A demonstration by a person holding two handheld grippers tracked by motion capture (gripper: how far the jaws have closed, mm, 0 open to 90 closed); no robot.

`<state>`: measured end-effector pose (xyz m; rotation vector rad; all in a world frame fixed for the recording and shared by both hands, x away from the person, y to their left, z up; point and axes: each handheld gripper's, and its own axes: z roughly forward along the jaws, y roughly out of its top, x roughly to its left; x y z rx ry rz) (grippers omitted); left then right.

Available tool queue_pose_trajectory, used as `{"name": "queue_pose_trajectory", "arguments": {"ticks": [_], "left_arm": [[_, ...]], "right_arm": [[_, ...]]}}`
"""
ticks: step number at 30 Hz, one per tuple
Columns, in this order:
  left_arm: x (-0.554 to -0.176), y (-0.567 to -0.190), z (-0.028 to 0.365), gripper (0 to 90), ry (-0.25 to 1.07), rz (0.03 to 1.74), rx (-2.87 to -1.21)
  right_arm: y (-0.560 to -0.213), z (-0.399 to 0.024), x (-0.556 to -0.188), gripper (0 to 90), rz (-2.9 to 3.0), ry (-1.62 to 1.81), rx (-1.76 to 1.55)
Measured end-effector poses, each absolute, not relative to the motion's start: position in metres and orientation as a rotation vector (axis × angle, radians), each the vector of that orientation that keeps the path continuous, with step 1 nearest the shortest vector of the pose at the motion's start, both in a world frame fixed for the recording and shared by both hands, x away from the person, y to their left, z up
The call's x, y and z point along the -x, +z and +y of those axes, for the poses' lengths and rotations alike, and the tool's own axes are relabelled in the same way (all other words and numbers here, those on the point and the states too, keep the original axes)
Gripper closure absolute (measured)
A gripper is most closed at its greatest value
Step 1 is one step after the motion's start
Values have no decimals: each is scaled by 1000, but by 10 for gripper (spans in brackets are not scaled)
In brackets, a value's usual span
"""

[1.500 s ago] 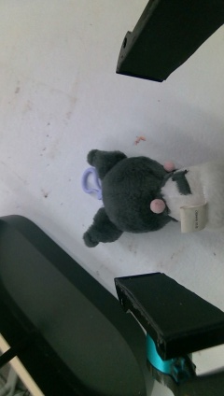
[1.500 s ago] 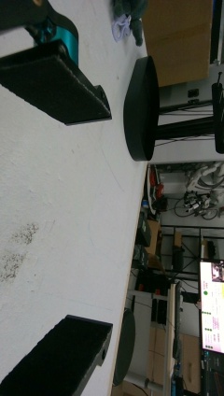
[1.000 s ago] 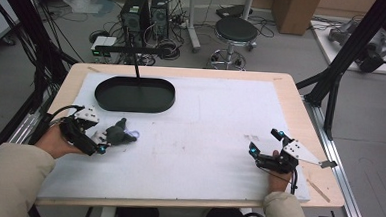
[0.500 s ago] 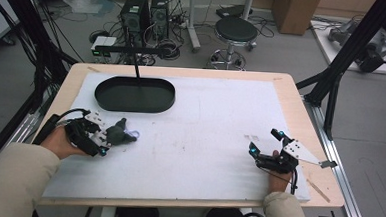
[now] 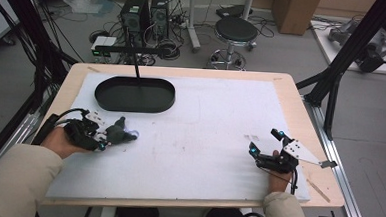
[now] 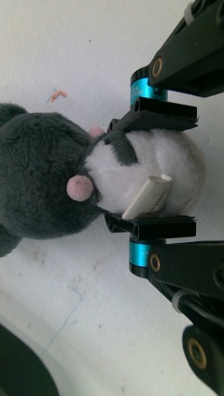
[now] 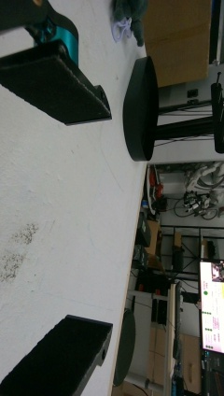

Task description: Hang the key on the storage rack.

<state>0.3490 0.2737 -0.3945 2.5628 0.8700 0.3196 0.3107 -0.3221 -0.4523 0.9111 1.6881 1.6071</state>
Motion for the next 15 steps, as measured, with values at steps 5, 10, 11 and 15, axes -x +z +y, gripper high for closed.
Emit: {"name": "queue_pose_trajectory", "arguments": {"ticks": [5, 10, 11, 15], "left_arm": [[-351, -386, 276, 576, 342, 955, -2488], [-354, -373, 281, 577, 377, 1068, -2383], [-355, -370, 281, 578, 387, 1090, -2365], [-358, -359, 282, 578, 429, 1154, -2299]], "right_arm": [[-452, -322, -311, 7, 1687, 1611, -911], [-452, -322, -311, 7, 1688, 1608, -911], [-452, -322, -311, 7, 1688, 1608, -912], [-452, -322, -311, 7, 1688, 1609, -913]]}}
